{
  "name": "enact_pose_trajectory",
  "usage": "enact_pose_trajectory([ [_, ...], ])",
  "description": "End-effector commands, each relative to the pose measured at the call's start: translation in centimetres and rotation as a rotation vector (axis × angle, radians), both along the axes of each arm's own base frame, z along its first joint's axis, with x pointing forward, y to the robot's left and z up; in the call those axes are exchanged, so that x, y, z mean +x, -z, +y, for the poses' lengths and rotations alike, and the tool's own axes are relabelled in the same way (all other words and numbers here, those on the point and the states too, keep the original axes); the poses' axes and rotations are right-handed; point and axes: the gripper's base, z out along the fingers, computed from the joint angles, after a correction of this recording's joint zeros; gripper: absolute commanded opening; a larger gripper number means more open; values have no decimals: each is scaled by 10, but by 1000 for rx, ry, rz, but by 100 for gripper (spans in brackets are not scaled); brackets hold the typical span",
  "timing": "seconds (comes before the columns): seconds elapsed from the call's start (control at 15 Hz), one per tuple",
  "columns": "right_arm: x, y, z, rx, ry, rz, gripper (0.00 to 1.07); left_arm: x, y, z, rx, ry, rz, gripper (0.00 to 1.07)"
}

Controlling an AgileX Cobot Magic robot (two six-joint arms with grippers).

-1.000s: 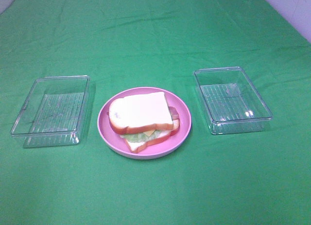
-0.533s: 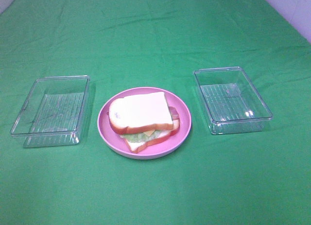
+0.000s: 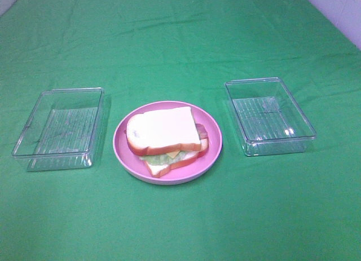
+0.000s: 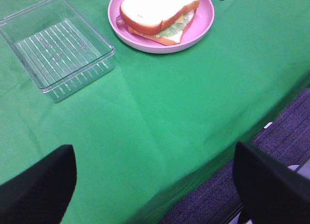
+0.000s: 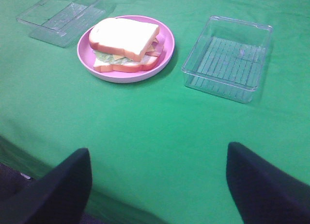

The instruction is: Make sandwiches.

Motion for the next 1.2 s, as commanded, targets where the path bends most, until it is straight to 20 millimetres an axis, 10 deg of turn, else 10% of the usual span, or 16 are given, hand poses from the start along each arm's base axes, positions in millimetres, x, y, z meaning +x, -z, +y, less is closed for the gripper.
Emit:
enact_pose_trajectory([
  [0.07,-1,1,-1,2,-3,-18,73,-1,-1,0,-8,6,-16,84],
  [0.73,0,1,4,-1,316,-19,73,7,-1,9,-4,-545,-17,84],
  [1.2,0,1,4,-1,323,-19,73,-20,-1,7,-41,-571,-193,84],
])
